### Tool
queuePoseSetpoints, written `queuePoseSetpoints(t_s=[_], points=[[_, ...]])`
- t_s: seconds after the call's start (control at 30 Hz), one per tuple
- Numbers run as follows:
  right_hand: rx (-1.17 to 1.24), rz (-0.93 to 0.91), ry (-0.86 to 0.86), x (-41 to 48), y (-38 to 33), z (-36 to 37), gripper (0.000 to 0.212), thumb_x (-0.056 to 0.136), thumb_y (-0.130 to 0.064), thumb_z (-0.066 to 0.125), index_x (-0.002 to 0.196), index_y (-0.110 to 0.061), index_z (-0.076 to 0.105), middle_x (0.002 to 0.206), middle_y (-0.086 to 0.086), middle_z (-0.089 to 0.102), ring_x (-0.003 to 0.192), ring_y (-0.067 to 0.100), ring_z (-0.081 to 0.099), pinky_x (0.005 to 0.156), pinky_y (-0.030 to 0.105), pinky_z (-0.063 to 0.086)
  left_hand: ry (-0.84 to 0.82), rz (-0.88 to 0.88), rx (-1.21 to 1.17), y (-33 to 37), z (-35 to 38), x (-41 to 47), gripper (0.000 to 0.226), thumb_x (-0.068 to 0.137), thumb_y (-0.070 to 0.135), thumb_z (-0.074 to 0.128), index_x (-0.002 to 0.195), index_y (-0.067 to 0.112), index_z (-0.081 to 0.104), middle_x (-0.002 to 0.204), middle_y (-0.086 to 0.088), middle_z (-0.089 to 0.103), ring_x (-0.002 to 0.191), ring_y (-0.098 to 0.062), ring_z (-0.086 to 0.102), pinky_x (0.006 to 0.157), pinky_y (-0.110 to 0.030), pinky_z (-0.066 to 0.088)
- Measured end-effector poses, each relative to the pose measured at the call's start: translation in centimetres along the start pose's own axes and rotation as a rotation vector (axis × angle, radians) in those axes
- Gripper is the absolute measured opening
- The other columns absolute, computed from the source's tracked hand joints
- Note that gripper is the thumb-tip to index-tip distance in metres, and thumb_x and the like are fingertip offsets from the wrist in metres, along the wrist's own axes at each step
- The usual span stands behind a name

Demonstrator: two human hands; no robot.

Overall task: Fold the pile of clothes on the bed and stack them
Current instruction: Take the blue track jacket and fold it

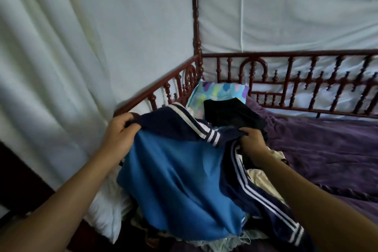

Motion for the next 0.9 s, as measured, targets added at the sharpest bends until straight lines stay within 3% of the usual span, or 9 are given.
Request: queuePoseSetpoints(t_s=[0.13,0.2,0.3,0.4,0.5,0.6,0.7,0.8,0.9], points=[[0.197,-0.136,-0.109,-3.7,-9.6,-4.5,0.021,0.075,0.006,0.068,0.073,-0.012,0.077,0.069,0.004,0.072,0.062,0.019,0.068,0.057,0.022,0.053,-0.032,-0.078,0.239,-4.3,-0.4,-2.4,0.023,0.077,0.003,0.069,0.071,0.016,0.052,0.064,-0.004,0.055,0.060,-0.023,0.052,0.054,-0.029,0.036],[0.139,-0.224,-0.192,-6.2,-14.2,-5.8,0.017,0.076,0.001,0.071,0.076,-0.015,0.077,0.076,0.004,0.074,0.070,0.016,0.071,0.063,0.024,0.055,-0.149,-0.060,0.249,-4.0,2.6,-3.8,0.039,0.072,0.007,0.077,0.101,0.020,0.055,0.091,0.000,0.059,0.084,-0.021,0.058,0.067,-0.028,0.042],[-0.021,-0.336,-0.264,-10.0,-18.9,-6.5,0.014,0.078,0.001,0.071,0.086,-0.011,0.075,0.082,0.005,0.075,0.076,0.015,0.071,0.067,0.021,0.055,-0.462,0.017,0.174,-1.0,10.5,-6.1,0.093,0.059,0.027,0.085,0.139,0.031,0.038,0.125,0.014,0.042,0.114,-0.007,0.045,0.097,-0.027,0.037],[-0.171,-0.395,-0.261,-13.2,-21.1,-8.0,0.014,0.079,0.000,0.072,0.093,-0.004,0.074,0.089,0.012,0.074,0.081,0.015,0.069,0.075,0.025,0.057,-0.716,0.027,0.028,2.9,18.1,-8.3,0.047,0.069,0.020,0.078,0.112,0.028,0.060,0.112,0.008,0.060,0.104,-0.010,0.057,0.091,-0.030,0.048],[-0.211,-0.411,-0.178,-15.4,-21.3,-12.0,0.010,0.081,-0.002,0.072,0.090,-0.006,0.075,0.092,0.022,0.071,0.083,0.023,0.068,0.083,0.040,0.057,-0.822,-0.039,-0.195,5.8,23.4,-10.2,0.003,0.081,0.002,0.063,0.084,0.003,0.064,0.078,-0.003,0.061,0.077,-0.015,0.057,0.070,-0.033,0.044],[-0.172,-0.393,-0.096,-17.5,-19.9,-17.2,0.011,0.081,-0.005,0.073,0.083,-0.015,0.076,0.083,0.011,0.073,0.079,0.019,0.069,0.074,0.035,0.058,-0.894,-0.239,-0.452,7.3,27.1,-12.2,0.012,0.079,0.023,0.063,0.087,0.014,0.063,0.080,-0.003,0.059,0.077,-0.017,0.050,0.067,-0.031,0.036],[-0.153,-0.373,-0.061,-20.1,-18.0,-21.8,0.007,0.076,-0.014,0.074,0.083,-0.015,0.075,0.082,0.005,0.073,0.079,0.017,0.069,0.071,0.029,0.055,-1.110,-0.470,-0.615,8.8,32.2,-16.1,0.033,0.085,0.042,0.055,0.111,0.024,0.065,0.108,0.000,0.066,0.094,-0.018,0.054,0.074,-0.031,0.040],[-0.165,-0.348,-0.012,-23.1,-16.3,-26.4,0.013,0.075,-0.018,0.074,0.085,-0.010,0.073,0.080,0.005,0.071,0.078,0.015,0.067,0.072,0.029,0.055,-1.315,-0.293,-0.403,11.7,36.8,-21.1,0.030,0.097,0.031,0.051,0.125,0.028,0.060,0.116,0.003,0.067,0.105,-0.012,0.064,0.095,-0.032,0.049],[-0.160,-0.319,0.056,-26.3,-14.4,-31.4,0.015,0.076,-0.016,0.075,0.087,-0.007,0.072,0.082,0.008,0.071,0.077,0.016,0.067,0.071,0.029,0.055,-1.414,-0.151,-0.197,13.9,41.5,-27.5,0.025,0.099,0.014,0.048,0.120,0.016,0.061,0.112,-0.001,0.066,0.098,-0.009,0.065,0.090,-0.028,0.052]])
Point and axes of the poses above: each hand's wrist, its own x-axis towards the middle knuckle, its own z-axis out of the palm, y = z × x, the point moved 10 cm from there along x, towards the middle knuckle
